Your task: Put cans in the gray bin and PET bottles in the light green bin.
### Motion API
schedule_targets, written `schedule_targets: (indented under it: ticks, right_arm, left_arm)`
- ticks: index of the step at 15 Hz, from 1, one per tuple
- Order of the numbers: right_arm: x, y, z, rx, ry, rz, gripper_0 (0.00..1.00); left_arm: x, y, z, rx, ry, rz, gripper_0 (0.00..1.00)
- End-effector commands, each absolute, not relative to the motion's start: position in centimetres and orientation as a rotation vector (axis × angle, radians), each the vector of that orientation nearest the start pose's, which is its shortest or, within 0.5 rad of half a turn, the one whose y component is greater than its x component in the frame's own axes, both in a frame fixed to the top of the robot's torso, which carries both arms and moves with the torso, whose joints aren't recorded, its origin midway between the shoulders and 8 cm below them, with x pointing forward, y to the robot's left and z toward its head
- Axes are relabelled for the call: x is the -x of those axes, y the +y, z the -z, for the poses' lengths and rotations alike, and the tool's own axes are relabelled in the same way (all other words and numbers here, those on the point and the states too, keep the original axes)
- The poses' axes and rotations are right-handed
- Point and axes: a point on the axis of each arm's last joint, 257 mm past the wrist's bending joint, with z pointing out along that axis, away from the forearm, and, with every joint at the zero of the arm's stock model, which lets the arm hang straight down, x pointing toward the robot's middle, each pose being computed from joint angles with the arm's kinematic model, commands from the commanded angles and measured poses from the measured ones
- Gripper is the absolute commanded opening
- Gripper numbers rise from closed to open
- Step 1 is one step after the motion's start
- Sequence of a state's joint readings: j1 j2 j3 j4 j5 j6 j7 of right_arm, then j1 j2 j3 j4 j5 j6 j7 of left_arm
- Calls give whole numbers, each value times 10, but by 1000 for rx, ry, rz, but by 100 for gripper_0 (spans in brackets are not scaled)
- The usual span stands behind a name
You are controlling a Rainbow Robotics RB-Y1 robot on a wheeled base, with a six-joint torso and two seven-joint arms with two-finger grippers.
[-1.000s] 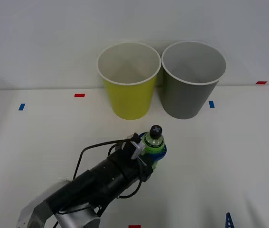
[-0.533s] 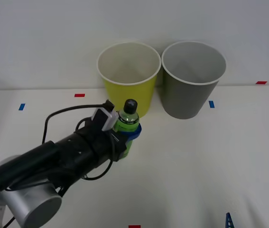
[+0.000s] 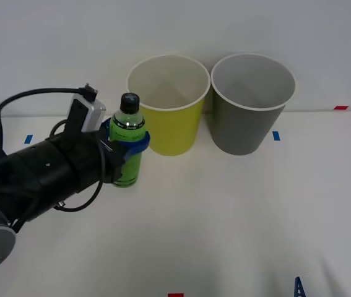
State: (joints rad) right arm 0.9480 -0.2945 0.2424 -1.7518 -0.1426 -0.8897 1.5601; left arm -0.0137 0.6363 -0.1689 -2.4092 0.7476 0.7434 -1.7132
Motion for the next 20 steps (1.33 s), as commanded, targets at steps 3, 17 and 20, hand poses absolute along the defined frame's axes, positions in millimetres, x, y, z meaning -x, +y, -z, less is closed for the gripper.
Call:
schedule_targets:
  ticks: [3, 17, 20]
  right_arm:
    - [-211, -271, 273, 5, 1457, 7, 100]
    - [-211, -271, 273, 5, 1457, 7, 100]
    - [-211, -271, 273, 5, 1457, 7, 100]
  left_arm:
    - [-425, 115, 15, -670, 1566, 393, 0]
    - [-520, 58, -86, -678, 1526, 429, 0]
    - [-543, 32, -84, -653, 1521, 498, 0]
